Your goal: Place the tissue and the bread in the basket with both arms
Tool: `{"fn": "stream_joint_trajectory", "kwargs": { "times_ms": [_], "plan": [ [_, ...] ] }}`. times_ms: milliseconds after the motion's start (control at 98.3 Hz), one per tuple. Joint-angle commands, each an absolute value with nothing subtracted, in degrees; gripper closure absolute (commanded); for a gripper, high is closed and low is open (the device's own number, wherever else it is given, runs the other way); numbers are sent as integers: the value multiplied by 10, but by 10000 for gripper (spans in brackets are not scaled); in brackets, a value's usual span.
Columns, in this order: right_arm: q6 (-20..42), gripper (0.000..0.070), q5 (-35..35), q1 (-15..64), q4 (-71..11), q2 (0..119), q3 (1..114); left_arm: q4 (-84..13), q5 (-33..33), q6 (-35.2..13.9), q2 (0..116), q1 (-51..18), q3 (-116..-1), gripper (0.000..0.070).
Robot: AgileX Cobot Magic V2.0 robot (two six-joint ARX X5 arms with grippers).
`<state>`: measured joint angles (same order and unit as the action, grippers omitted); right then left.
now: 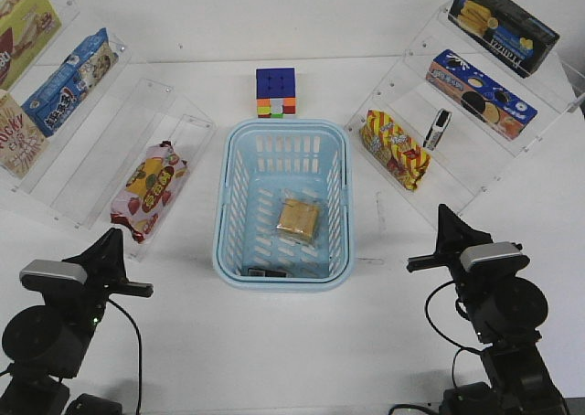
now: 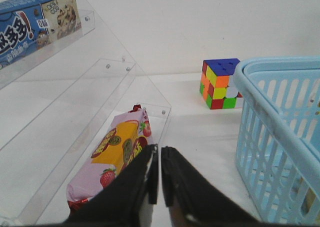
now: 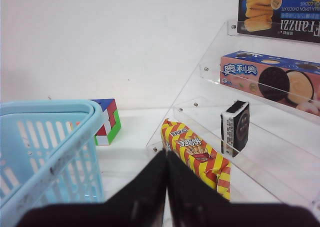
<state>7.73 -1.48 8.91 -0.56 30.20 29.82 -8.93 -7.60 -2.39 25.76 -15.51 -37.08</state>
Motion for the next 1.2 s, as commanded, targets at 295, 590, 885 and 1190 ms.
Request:
{"fn": "stream_joint_trajectory", "kwargs": {
  "times_ms": [295,590,885,1190],
  "plan": [
    [81,700,-15,90,4,304,303,118,-33,-33,108,-32,-102,699],
    [81,700,-15,90,4,304,303,68,-27,-34,2,-22,-7,699],
    [81,700,-15,90,4,304,303,44,-27,-24,3,-22,-8,699],
    [81,700,-15,90,4,304,303,44,-27,-24,3,-22,-8,699]
  ]
}}
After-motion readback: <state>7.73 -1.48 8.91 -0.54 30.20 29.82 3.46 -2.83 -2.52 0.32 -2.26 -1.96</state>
